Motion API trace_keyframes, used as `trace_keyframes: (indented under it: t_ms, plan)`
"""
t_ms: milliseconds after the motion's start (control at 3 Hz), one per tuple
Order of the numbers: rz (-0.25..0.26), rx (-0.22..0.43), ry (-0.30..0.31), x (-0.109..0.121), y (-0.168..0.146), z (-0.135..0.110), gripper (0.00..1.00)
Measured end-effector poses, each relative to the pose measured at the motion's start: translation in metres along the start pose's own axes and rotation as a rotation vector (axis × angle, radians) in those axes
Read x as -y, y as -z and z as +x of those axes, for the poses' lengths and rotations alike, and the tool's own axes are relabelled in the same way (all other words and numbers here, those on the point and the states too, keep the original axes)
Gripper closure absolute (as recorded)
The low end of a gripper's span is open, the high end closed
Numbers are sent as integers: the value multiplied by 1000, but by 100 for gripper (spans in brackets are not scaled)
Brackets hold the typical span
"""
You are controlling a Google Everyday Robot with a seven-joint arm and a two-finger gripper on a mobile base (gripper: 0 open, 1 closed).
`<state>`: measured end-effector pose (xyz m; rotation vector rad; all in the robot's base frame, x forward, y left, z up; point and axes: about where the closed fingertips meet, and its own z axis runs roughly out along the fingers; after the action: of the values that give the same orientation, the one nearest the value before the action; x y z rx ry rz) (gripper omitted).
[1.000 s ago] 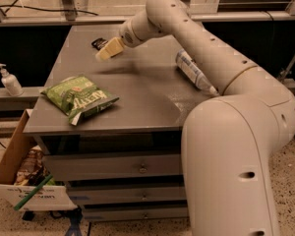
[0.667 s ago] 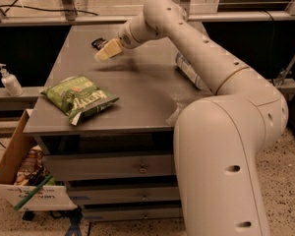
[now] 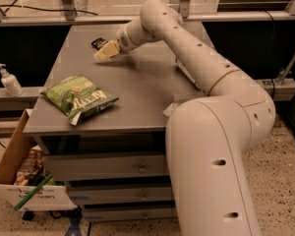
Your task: Move rxbar chocolate near blue plastic bottle
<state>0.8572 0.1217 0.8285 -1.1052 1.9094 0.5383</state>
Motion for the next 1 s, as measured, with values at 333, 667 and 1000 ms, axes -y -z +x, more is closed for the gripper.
trace_keyframes:
  t_ms: [333, 667, 1000]
  plan:
    - [13, 0, -14, 6, 3, 6, 40]
    - [29, -4, -29, 10, 9, 14, 64]
    - [45, -11, -40, 13, 18, 21, 87]
